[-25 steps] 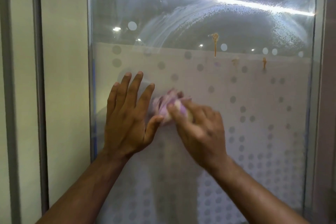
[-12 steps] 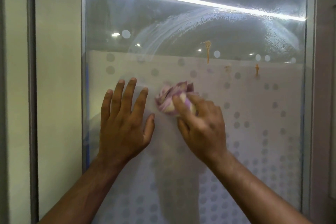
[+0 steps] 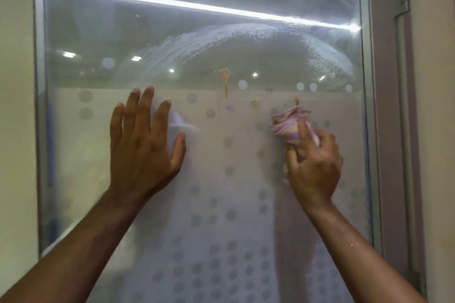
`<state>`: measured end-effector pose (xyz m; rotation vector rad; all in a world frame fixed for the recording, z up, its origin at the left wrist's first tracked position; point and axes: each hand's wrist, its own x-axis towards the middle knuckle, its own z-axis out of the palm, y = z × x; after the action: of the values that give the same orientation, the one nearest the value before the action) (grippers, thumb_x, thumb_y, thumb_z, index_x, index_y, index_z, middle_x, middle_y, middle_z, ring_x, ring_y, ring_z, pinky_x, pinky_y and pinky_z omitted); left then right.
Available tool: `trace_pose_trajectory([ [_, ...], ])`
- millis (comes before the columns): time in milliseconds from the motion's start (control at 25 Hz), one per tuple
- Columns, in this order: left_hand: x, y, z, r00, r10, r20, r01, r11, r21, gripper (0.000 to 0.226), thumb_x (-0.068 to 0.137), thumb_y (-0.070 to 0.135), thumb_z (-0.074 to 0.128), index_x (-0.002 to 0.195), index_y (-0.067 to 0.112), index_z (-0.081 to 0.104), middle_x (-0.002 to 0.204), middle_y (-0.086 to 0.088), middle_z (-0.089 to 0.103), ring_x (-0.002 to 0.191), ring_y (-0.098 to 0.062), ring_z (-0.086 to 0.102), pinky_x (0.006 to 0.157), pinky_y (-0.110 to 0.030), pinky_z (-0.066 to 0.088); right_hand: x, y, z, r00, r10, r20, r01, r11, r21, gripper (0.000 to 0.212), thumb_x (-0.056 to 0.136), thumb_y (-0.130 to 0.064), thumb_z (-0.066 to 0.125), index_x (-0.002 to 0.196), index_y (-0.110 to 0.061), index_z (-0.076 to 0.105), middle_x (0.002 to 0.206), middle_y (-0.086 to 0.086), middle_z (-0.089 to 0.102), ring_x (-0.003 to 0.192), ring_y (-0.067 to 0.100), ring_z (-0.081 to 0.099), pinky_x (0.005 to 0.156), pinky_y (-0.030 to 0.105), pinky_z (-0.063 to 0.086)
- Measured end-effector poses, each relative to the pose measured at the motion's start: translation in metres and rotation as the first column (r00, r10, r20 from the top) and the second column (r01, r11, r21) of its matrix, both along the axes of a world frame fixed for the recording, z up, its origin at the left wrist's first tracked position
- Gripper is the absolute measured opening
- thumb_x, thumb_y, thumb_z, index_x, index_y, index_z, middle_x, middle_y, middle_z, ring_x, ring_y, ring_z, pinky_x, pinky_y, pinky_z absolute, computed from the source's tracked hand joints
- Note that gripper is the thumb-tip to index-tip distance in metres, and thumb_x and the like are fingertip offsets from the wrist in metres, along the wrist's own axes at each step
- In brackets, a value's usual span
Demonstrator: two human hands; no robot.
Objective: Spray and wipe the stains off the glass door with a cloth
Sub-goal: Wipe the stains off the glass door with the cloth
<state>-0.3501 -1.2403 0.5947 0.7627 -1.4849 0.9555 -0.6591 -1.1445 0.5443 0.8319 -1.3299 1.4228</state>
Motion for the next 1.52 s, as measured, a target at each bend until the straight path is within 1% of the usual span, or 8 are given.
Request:
trace_pose_trajectory([
  [120,-0.005,-0.002,0.0,1.0,0.011,-0.002,-0.011,1.0,-0.011,0.069,0.102,0.049,0.048,0.158,0.007,0.044,0.173,-0.024,0.03,0.164,-0.044,0.025,0.131,-0.06,0.02,-0.048,0.007,0.027,0.967,0.034,0.254,-0.015,0.997,-0.077,0.065,0.085,-0.021,0.073,0.148,-0.032,0.059,0.126,0.017,0.06,0.109,0.041,0.063,0.089,0.051,0.051],
  [320,-0.008,-0.002,-0.001,1.0,-0.001,-0.007,0.001,1.0,-0.011,0.072,0.101,0.05,0.047,0.159,0.007,0.043,0.174,-0.024,0.028,0.164,-0.044,0.023,0.131,-0.06,0.018,-0.069,0.004,0.075,0.887,0.216,0.407,-0.139,0.968,-0.211,0.064,0.093,-0.03,0.066,0.154,-0.037,0.05,0.13,0.013,0.055,0.113,0.038,0.062,0.093,0.046,0.053],
  [680,-0.006,-0.008,-0.001,1.0,0.015,0.015,-0.014,1.0,-0.024,0.075,0.1,0.051,0.047,0.161,0.008,0.043,0.176,-0.022,0.026,0.166,-0.041,0.022,0.133,-0.061,0.019,-0.015,-0.006,0.072,0.971,0.15,-0.186,-0.154,0.988,-0.008,0.056,0.094,-0.034,0.058,0.148,-0.021,0.06,0.124,0.018,0.064,0.102,0.042,0.065,0.08,0.049,0.056],
  [880,-0.008,-0.007,-0.001,1.0,0.009,0.002,-0.009,1.0,-0.027,0.074,0.1,0.05,0.048,0.16,0.007,0.045,0.175,-0.022,0.028,0.165,-0.041,0.023,0.132,-0.061,0.021,-0.109,0.019,0.127,0.974,0.166,0.156,-0.149,0.982,-0.112,0.06,0.098,-0.035,0.057,0.158,-0.037,0.045,0.128,0.018,0.056,0.109,0.04,0.063,0.086,0.041,0.052],
  [1000,-0.008,-0.006,-0.001,1.0,0.018,0.001,-0.017,0.999,-0.037,0.073,0.101,0.049,0.048,0.16,0.007,0.046,0.175,-0.022,0.029,0.165,-0.041,0.024,0.132,-0.059,0.02,-0.092,0.013,0.139,0.964,0.17,0.207,-0.149,0.982,-0.116,0.056,0.1,-0.032,0.058,0.155,-0.034,0.049,0.134,0.019,0.055,0.118,0.038,0.06,0.085,0.034,0.044],
  [1280,-0.008,-0.006,-0.002,1.0,0.014,0.001,-0.013,0.999,-0.038,0.071,0.101,0.048,0.049,0.16,0.007,0.046,0.175,-0.023,0.03,0.165,-0.041,0.024,0.132,-0.061,0.022,0.034,-0.022,0.093,0.962,0.108,-0.25,-0.101,0.994,0.04,0.053,0.095,-0.022,0.062,0.148,-0.014,0.059,0.126,0.023,0.065,0.097,0.044,0.061,0.082,0.05,0.053],
  [1400,-0.009,-0.006,-0.003,1.0,0.015,-0.003,-0.015,0.999,-0.033,0.072,0.101,0.048,0.05,0.16,0.007,0.046,0.175,-0.023,0.029,0.165,-0.04,0.024,0.132,-0.061,0.023,0.08,-0.028,0.053,0.87,0.114,-0.479,-0.069,0.991,0.112,0.048,0.095,-0.014,0.063,0.143,-0.016,0.064,0.114,0.019,0.067,0.086,0.04,0.058,0.072,0.046,0.046],
  [1520,-0.007,-0.005,-0.002,1.0,0.015,0.004,-0.014,0.999,-0.033,0.073,0.1,0.049,0.049,0.16,0.007,0.046,0.175,-0.023,0.03,0.165,-0.04,0.024,0.132,-0.061,0.023,0.073,-0.021,0.054,0.843,0.101,-0.528,-0.031,0.99,0.139,0.048,0.092,-0.018,0.067,0.14,-0.022,0.067,0.116,0.014,0.069,0.087,0.039,0.061,0.067,0.043,0.045],
])
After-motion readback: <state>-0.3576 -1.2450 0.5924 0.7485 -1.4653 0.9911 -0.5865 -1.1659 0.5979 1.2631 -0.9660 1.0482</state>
